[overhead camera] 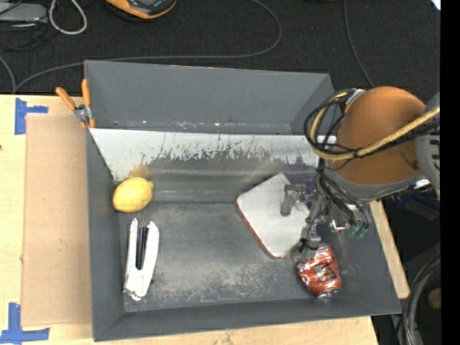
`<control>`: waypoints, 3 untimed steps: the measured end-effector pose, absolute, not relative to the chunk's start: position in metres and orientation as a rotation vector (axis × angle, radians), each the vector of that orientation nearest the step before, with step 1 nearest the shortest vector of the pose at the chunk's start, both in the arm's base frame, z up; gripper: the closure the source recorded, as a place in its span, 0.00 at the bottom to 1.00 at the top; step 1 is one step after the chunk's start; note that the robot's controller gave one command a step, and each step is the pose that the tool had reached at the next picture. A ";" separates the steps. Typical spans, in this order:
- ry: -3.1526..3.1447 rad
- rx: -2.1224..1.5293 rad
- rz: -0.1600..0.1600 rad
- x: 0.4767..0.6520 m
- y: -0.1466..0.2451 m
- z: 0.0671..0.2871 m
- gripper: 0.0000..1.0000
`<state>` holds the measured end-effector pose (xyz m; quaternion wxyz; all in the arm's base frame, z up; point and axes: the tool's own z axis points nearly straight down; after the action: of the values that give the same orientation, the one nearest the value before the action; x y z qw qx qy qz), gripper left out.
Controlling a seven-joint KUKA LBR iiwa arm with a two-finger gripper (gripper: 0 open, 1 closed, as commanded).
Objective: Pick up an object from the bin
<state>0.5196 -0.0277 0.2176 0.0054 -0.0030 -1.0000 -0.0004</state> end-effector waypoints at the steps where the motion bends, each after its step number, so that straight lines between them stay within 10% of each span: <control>1: -3.139 -0.007 -0.001 0.521 -0.028 0.221 0.00; 2: -3.135 -0.135 -0.001 0.500 -0.092 0.088 0.00; 3: -3.145 0.105 -0.002 0.487 -0.095 0.149 0.00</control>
Offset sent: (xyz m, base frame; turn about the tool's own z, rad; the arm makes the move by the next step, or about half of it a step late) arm -0.0237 -0.0739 -0.1476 0.0902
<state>0.4872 -0.0953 0.1488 -0.0026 0.0333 -0.9994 -0.0006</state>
